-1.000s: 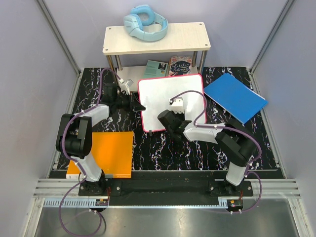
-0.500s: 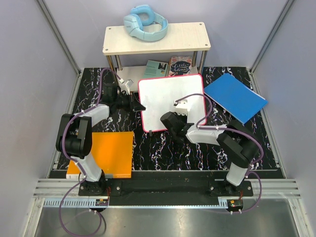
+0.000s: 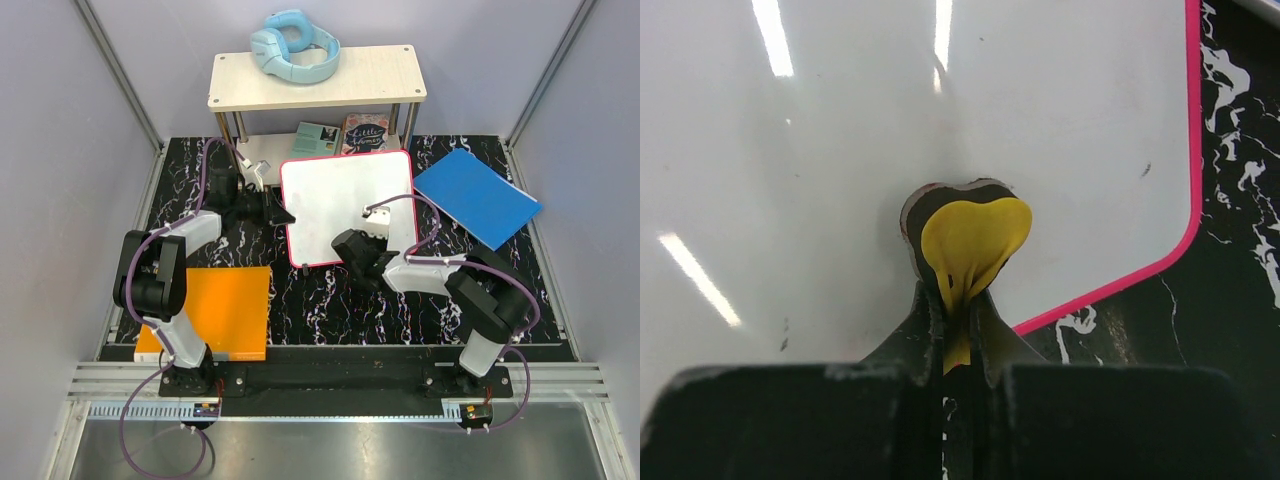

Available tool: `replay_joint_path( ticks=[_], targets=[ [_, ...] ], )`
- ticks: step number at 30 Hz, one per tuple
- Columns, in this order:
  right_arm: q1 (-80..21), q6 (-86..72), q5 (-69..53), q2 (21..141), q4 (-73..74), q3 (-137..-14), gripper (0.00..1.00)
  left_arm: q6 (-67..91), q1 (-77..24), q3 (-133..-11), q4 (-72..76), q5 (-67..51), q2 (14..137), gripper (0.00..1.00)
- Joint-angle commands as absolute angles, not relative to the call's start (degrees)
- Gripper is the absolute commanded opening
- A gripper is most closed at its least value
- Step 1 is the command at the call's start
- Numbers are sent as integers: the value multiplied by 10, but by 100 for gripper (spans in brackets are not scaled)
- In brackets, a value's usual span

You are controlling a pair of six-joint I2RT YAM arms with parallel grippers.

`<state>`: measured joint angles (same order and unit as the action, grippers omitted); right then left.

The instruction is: Erase the whiteboard

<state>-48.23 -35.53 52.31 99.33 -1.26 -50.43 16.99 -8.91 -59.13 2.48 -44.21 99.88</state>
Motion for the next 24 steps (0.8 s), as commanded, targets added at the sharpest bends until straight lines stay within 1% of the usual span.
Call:
replay_joint_path(
  ticks=[1, 9, 13, 24],
  targets=[
    [-455, -387, 481, 1013, 76, -464, 0, 120, -87, -603, 30, -368, 1006, 0],
    [-446, -368, 465, 996, 71, -468, 0, 120, -86, -603, 31, -367, 1006, 0],
    [-446, -346, 452, 1001, 39, -475, 0, 119, -86, -604, 29, -368, 1006, 0],
    [-445, -284, 439, 1027, 6, -542, 0, 118, -89, -606, 27, -367, 1009, 0]
  ],
)
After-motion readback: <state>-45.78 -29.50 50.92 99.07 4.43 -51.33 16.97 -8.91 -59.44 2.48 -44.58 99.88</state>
